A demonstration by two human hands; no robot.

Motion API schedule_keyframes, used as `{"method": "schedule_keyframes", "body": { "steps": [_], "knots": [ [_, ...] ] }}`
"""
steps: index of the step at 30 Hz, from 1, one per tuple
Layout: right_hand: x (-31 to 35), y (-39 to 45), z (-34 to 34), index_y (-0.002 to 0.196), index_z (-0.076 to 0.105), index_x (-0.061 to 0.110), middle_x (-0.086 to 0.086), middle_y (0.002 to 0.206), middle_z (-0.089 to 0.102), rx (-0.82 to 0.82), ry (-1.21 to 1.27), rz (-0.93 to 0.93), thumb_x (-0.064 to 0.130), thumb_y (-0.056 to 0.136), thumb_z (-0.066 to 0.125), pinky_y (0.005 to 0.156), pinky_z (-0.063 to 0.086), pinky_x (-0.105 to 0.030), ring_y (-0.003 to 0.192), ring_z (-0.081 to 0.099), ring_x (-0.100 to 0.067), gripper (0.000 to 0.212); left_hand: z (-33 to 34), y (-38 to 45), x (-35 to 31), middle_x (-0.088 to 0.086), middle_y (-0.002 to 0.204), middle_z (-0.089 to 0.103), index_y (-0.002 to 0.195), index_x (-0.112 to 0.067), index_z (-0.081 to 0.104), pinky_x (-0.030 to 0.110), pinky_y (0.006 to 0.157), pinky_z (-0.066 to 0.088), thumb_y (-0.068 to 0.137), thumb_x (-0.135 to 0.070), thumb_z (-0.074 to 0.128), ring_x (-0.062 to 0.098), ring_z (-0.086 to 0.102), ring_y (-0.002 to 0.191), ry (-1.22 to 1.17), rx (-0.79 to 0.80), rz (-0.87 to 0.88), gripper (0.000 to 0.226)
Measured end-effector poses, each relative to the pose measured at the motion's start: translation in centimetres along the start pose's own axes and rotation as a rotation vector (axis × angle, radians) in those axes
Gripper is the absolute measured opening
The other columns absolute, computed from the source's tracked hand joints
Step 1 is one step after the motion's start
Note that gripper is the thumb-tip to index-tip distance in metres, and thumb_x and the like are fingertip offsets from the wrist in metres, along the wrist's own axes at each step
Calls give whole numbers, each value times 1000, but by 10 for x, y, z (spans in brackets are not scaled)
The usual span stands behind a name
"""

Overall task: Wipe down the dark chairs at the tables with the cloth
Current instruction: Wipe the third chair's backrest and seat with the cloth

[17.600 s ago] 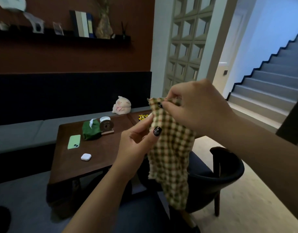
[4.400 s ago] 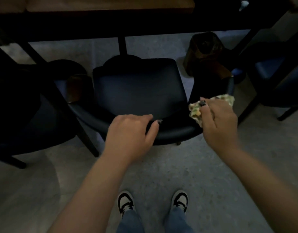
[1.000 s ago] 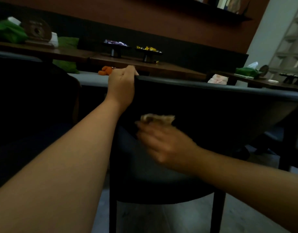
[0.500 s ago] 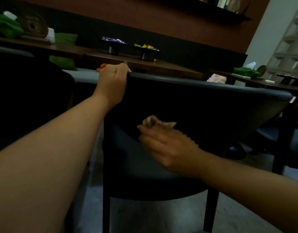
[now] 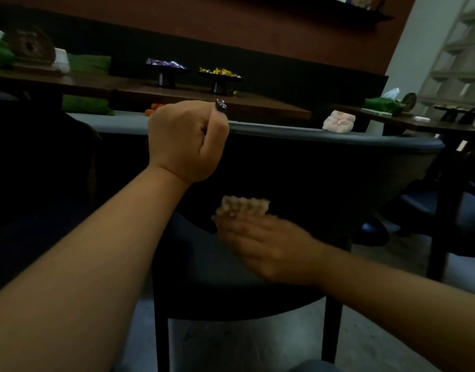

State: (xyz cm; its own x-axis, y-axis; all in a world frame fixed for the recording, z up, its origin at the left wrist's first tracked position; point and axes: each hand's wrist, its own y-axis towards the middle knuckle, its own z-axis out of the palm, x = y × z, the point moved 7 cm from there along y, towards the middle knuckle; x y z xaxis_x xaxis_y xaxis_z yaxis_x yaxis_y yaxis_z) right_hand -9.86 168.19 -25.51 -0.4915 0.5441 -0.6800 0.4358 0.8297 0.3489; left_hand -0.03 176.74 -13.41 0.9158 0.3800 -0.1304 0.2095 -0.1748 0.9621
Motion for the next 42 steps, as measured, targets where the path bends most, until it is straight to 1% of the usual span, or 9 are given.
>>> {"method": "schedule_keyframes", "body": {
  "steps": [6, 10, 13, 19, 23, 29, 34, 37, 42],
  "knots": [
    [-56, 5, -83, 115, 66, 2, -16, 122, 62, -494, -197, 309, 2, 91, 63, 109, 37, -44, 122, 54, -32, 24, 2, -4, 1, 19, 63, 63, 66, 3, 66, 45, 57, 42, 95, -28, 29, 33, 59, 58, -3, -12, -26, 56],
    [-20, -9, -30, 110, 67, -4, -17, 119, 64, -289, -33, 200, 4, 92, 58, 92, 53, -37, 114, 61, -27, 21, 2, -3, 1, 21, 68, 65, 71, 4, 67, 48, 62, 46, 94, -31, 26, 34, 62, 64, -14, 5, -55, 59],
    [-1, -28, 1, 110, 68, 0, -13, 120, 64, -40, 3, 94, 11, 89, 60, 96, 50, -35, 115, 61, -25, 26, 2, -3, -1, 14, 63, 61, 69, 1, 65, 39, 59, 44, 93, -31, 26, 25, 57, 58, -60, 64, -68, 56],
    [-33, -17, -62, 111, 68, -1, -16, 121, 64, -455, -47, 248, 2, 91, 64, 100, 46, -43, 123, 55, -28, 21, 1, -2, -6, 8, 60, 58, 68, -6, 64, 35, 59, 41, 92, -31, 28, 21, 53, 56, -39, 153, -95, 50],
    [-54, -37, -83, 115, 65, 3, -14, 126, 58, -620, -131, 387, 2, 87, 68, 108, 39, -46, 126, 51, -32, 28, 11, 18, 3, 4, 61, 60, 68, -16, 67, 34, 61, 42, 88, -33, 38, 14, 54, 59, -35, 521, -249, 40],
    [-74, -104, -80, 120, 54, -7, -22, 129, 51, -951, -79, 863, -3, 93, 53, 112, 32, -49, 131, 40, -36, 27, 58, 51, -38, -4, 77, 65, 83, -25, 72, 26, 57, 39, 96, -49, 47, 11, 61, 70, 82, 1057, -397, 37],
    [-100, -152, -73, 130, 51, 3, -7, 141, 46, -1241, 171, 1363, -3, 94, 46, 114, 33, -33, 136, 41, -22, 37, 158, 66, -143, -6, 109, 60, 109, -29, 64, 26, 80, 42, 99, -42, 46, 10, 57, 97, -55, 1219, -106, 24],
    [-135, -200, -45, 128, 58, 17, 4, 129, 60, -1554, 583, 1743, -4, 92, 46, 107, 41, -27, 121, 53, -1, 43, 197, 64, -170, -14, 112, 56, 127, -37, 55, 19, 77, 37, 98, -41, 48, 0, 52, 98, -216, 1323, -149, 30],
    [-193, -238, -21, 117, 67, 14, 6, 111, 69, -1547, 810, 1828, 10, 94, 52, 83, 50, -11, 100, 63, 3, 28, 217, 57, -162, -15, 120, 52, 138, -49, 44, 21, 80, 38, 97, -46, 47, 3, 52, 103, -275, 1394, -185, 41]
  ]
}}
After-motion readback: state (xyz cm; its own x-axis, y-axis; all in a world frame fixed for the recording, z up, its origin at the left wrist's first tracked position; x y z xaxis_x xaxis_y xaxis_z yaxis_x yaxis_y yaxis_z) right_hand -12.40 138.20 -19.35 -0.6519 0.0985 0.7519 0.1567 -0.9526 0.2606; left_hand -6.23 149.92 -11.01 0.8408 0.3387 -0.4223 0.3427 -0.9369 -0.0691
